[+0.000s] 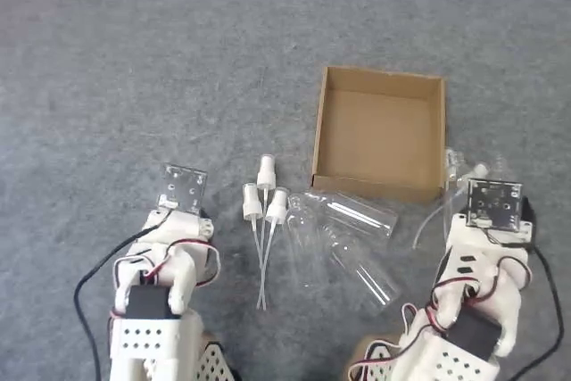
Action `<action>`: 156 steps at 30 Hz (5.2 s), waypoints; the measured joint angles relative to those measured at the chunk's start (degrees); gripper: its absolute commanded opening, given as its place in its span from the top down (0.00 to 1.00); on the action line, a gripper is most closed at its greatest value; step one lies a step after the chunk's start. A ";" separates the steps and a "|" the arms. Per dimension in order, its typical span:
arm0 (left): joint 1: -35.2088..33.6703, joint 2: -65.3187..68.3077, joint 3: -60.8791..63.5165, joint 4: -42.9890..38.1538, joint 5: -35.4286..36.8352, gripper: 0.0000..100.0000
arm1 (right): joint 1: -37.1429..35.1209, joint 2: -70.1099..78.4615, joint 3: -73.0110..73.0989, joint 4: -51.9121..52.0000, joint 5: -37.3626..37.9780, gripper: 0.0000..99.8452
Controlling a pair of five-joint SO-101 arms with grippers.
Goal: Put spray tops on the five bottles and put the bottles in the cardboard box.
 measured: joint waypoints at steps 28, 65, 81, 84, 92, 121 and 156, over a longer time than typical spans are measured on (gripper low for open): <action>-2.73 0.00 0.00 0.00 -7.47 0.99 | -8.26 82.29 -45.54 9.32 1.76 0.72; -2.73 0.00 0.00 0.00 -7.56 0.99 | 2.99 98.46 -67.25 16.00 -2.90 0.83; -3.16 0.00 0.00 0.00 -7.56 0.99 | -5.98 117.36 -91.60 16.97 -21.80 0.83; -2.99 0.00 0.00 0.00 -7.56 0.99 | -6.15 124.22 -96.70 16.62 -24.70 0.83; -3.08 0.00 0.00 0.00 -7.56 0.99 | -7.30 136.70 -107.69 16.62 -29.10 0.82; 3.16 11.96 -28.22 12.66 -10.55 0.95 | -9.14 142.51 -130.64 41.49 -10.55 0.69; 15.03 88.35 -50.64 -5.80 14.51 0.97 | 5.01 119.03 -86.77 29.63 6.59 0.69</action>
